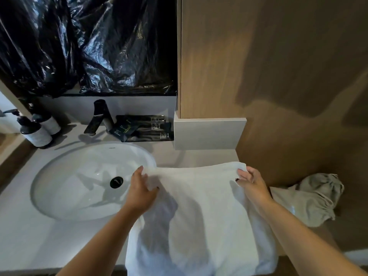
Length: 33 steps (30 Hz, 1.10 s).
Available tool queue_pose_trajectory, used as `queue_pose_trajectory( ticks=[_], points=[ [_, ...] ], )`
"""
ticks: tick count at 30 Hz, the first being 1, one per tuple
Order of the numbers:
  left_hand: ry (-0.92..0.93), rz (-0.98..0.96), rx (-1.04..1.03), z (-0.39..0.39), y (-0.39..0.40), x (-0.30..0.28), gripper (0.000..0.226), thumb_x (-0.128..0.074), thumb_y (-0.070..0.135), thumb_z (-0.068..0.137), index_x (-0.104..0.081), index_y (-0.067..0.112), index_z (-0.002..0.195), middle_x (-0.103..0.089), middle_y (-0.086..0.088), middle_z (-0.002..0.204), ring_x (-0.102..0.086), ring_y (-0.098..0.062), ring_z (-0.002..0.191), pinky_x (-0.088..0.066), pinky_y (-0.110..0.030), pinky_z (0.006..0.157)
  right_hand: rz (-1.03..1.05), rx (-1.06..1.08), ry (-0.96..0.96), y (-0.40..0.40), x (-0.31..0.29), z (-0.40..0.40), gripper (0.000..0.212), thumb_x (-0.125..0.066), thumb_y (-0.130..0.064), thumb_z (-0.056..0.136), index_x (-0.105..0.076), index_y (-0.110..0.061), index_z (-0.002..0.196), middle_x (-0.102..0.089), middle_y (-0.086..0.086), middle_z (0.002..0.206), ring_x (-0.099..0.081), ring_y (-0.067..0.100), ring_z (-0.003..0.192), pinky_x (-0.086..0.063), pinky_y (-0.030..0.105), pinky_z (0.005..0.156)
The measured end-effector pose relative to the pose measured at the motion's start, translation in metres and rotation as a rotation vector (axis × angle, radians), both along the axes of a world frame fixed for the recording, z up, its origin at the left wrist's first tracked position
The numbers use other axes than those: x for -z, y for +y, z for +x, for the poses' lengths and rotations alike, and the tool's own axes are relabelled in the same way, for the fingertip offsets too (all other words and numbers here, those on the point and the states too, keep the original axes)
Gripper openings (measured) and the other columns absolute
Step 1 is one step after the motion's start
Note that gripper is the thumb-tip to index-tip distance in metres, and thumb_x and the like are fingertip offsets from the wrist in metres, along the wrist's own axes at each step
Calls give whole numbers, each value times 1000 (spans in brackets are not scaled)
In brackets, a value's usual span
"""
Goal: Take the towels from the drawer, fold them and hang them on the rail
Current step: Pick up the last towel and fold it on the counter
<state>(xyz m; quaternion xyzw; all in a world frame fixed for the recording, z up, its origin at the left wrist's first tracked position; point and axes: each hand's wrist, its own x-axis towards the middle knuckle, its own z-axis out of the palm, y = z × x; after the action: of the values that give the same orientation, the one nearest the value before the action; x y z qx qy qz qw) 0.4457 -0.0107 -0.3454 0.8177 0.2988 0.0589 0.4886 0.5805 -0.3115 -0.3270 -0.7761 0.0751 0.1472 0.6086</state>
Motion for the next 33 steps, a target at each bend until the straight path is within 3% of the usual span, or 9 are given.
queue_pose_trajectory(
  ticks=[3,5,8,12,14,18,25,29,33],
  points=[
    [34,273,141,4,-25,8,90,-67,16,90,-8,4,156,2,-15,165,1,-25,152,-9,-33,122,-240,-237,-101,11,11,-1,76,-58,2,93,-18,-15,155,-32,4,157,-32,19,144,-25,30,117],
    [-1,450,232,6,-42,17,91,-60,25,95,6,13,156,23,-10,162,18,-19,148,-2,-34,120,-496,-452,-316,27,24,-10,73,-52,-6,96,-15,-17,157,-19,-3,162,-18,17,149,-13,24,117],
    [123,615,428,10,-60,36,79,-34,39,103,29,25,148,44,1,151,35,-20,144,14,-38,118,-713,-704,-505,56,54,-29,60,-37,-26,104,-10,-25,157,2,-7,164,4,13,152,5,30,121],
    [231,787,493,12,-59,57,66,-3,57,96,16,33,154,30,5,158,33,-20,145,20,-45,119,-938,-785,-607,71,76,-36,58,-17,-44,104,-4,-28,158,19,-9,160,17,14,149,12,40,120],
    [246,813,457,13,-54,64,68,-5,63,94,13,37,155,25,6,161,32,-17,146,17,-45,119,-953,-772,-618,62,80,-29,64,-8,-55,99,-8,-30,158,12,-8,163,12,14,150,9,43,121],
    [264,800,389,20,-46,68,74,-14,70,92,13,40,154,22,4,163,27,-17,148,11,-47,121,-1043,-743,-571,41,84,-4,79,11,-76,83,14,-38,153,22,-12,160,19,14,149,13,46,120],
    [271,772,387,41,-34,61,78,-13,73,89,15,40,154,23,4,163,30,-15,146,13,-45,121,-1054,-728,-598,32,86,38,82,-6,-77,89,-7,-32,157,-1,-7,164,6,14,151,4,45,121],
    [335,765,373,55,-27,45,78,-14,70,92,14,34,155,28,-1,160,34,-20,145,21,-42,118,-1103,-832,-585,34,77,66,80,-4,-73,90,6,-30,156,13,-6,164,18,13,150,15,40,119],
    [315,749,424,52,-53,44,69,-11,54,101,18,22,154,33,-4,158,37,-22,142,25,-41,116,-942,-693,-592,56,67,37,62,-32,-42,102,-17,-17,157,3,0,164,4,21,152,4,46,121]
  ],
)
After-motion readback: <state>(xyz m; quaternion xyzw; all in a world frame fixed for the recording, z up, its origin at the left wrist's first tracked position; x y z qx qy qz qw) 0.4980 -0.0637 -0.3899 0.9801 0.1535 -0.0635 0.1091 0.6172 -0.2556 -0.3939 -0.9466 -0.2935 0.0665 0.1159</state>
